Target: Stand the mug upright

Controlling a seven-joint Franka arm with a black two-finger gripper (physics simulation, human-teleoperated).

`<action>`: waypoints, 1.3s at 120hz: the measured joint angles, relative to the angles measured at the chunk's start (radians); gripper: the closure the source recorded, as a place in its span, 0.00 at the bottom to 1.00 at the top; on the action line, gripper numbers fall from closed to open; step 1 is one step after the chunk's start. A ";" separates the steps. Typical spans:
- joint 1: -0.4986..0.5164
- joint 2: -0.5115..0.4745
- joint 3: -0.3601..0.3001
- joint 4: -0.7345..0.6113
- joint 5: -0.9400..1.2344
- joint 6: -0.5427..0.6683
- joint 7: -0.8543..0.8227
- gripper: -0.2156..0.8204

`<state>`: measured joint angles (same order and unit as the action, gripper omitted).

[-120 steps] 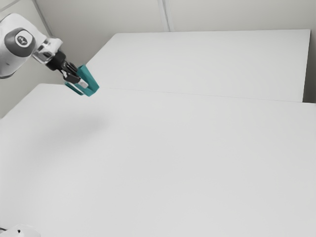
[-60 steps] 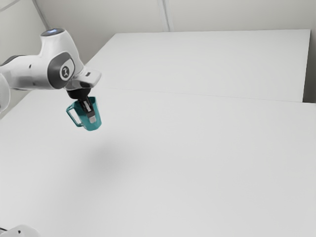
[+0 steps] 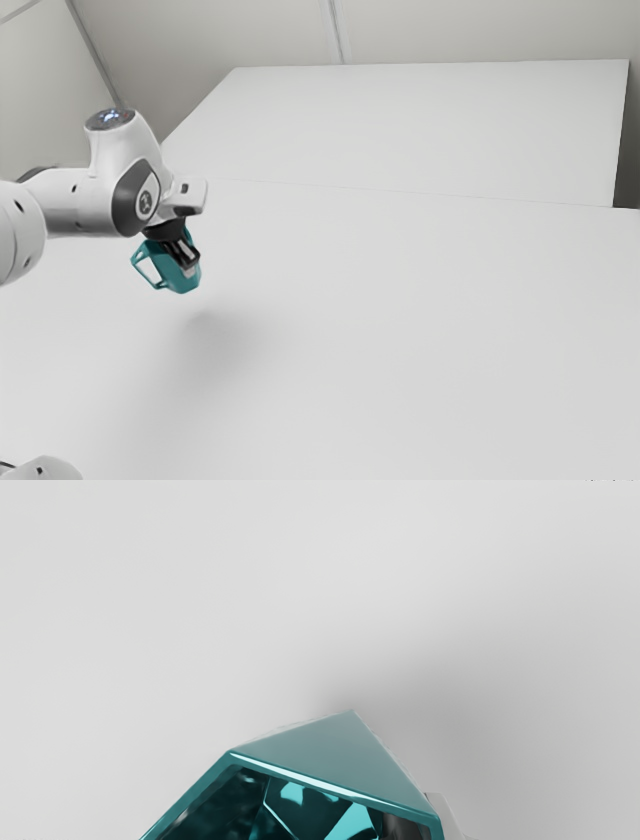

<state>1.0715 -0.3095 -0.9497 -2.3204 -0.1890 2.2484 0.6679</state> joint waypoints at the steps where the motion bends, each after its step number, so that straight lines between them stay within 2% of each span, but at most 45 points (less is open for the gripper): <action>1: -0.001 -0.001 0.000 -0.003 -0.002 0.003 -0.002 0.96; 54: -0.026 -0.036 0.000 -0.184 -0.064 0.186 -0.068 0.96; 95: 0.006 0.031 0.032 -0.205 -0.078 0.306 -0.063 0.96; 156: 0.039 0.104 0.047 -0.226 -0.108 0.381 -0.024 0.96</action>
<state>1.1109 -0.2057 -0.9022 -2.5468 -0.2968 2.6292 0.6439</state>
